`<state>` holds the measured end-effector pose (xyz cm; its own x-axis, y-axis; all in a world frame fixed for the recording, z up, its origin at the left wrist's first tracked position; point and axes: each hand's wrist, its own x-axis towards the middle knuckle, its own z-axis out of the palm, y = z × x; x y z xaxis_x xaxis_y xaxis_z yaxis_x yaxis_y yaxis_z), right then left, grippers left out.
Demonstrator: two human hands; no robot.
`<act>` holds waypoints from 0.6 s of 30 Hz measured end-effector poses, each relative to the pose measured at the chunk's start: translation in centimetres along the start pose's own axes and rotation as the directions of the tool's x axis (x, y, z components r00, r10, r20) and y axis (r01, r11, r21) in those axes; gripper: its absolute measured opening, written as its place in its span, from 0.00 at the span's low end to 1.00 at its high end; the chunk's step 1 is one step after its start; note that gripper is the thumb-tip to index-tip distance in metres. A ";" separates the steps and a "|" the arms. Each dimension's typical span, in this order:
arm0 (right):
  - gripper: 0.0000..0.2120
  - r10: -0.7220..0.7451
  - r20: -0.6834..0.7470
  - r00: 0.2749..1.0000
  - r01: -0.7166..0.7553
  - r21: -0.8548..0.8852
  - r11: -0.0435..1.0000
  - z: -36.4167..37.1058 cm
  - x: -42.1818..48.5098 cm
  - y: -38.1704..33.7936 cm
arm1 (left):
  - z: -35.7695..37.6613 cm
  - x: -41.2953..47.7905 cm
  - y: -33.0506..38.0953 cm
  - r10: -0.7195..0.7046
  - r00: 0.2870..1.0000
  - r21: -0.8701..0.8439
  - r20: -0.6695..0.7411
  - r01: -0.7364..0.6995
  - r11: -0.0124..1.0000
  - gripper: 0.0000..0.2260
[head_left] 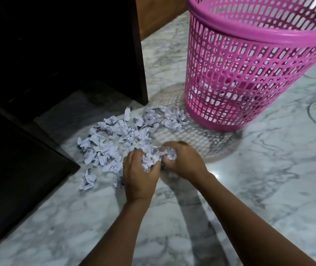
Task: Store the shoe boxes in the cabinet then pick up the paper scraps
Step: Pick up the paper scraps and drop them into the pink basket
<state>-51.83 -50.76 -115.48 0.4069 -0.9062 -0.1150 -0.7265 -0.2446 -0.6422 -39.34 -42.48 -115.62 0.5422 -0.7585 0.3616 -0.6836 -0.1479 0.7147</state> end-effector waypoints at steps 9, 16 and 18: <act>0.19 -0.089 0.072 0.993 0.105 -0.260 0.960 1.8 -0.9 -0.3 | -0.4 3.0 -0.4 -0.522 0.800 0.175 0.296 0.492 0.853 0.38; 0.16 -0.099 0.066 0.993 0.111 -0.204 0.973 2.5 -0.6 0.0 | 0.8 4.9 -0.4 -0.546 0.744 0.335 0.384 0.439 0.834 0.17; 0.16 -0.095 0.058 0.994 0.104 -0.189 0.976 2.6 -0.5 0.2 | 1.0 4.6 -0.3 -0.523 0.770 0.331 0.366 0.417 0.846 0.12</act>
<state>-50.79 -49.44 -117.49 0.5057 -0.8572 -0.0975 -0.7714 -0.3986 -0.4960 -37.11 -46.61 -114.78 0.5959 -0.7391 -0.3141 -0.5145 -0.6516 0.5574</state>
